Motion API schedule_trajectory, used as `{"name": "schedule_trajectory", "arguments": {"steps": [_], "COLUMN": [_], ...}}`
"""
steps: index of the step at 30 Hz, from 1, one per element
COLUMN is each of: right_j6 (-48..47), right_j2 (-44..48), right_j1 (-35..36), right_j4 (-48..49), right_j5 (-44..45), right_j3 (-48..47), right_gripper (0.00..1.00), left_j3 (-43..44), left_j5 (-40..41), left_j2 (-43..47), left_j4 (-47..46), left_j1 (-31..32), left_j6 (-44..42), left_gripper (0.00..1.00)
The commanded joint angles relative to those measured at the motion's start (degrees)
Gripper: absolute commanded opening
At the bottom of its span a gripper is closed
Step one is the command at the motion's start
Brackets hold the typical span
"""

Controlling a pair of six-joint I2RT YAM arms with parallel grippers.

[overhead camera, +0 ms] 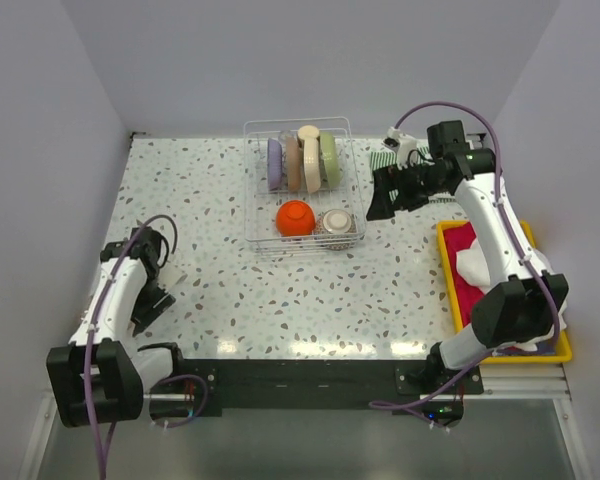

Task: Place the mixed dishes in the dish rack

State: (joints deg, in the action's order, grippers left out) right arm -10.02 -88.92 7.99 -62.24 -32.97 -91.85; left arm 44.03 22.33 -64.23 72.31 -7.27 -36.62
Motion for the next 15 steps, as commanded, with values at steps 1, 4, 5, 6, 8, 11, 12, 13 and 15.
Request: {"name": "schedule_trajectory", "arguments": {"steps": [1,4,5,6,8,11,12,13,15], "right_j6": [0.8,0.4,0.4,0.4,0.8,1.8,2.0,2.1,2.3], "right_j2": [2.6,3.4,3.8,4.0,4.3,4.4,4.1,4.0,3.7], "right_j1": [0.2,0.2,0.2,0.3,0.2,0.3,0.3,0.2,0.2], "right_j4": [-0.2,-1.3,-1.4,-1.4,-1.1,-0.2,-0.1,0.1,0.4], "right_j5": [-1.6,-1.3,-1.2,-1.2,-1.2,-1.3,-1.4,-1.4,-1.2], "right_j3": [-2.2,-2.1,-1.6,-1.3,-0.5,0.4,0.4,0.4,0.5], "right_gripper": [0.92,0.92,0.92,0.92,0.92,0.92,0.92,0.92,0.92], "left_j3": [-4.6,-7.7,-8.4,-9.0,-9.8,-9.8,-9.7,-9.8,-9.8], "left_j5": [1.1,0.6,0.7,0.9,0.7,1.2,1.2,1.6,1.8], "left_j2": [-0.4,-0.8,-0.9,-1.2,-2.3,-3.7,-4.1,-4.4,-6.1], "left_j4": [-2.4,-4.8,-6.6,-7.4,-9.4,-12.1,-12.6,-13.2,-15.3], "left_j1": [-1.2,-1.5,-1.5,-1.7,-2.1,-2.8,-2.8,-3.2,-3.5], "left_j6": [2.2,2.8,2.8,2.9,2.6,2.2,1.9,1.2,0.9], "left_gripper": [0.68,0.67,0.67,0.66,0.65,0.65,0.65,0.65,0.65]}}
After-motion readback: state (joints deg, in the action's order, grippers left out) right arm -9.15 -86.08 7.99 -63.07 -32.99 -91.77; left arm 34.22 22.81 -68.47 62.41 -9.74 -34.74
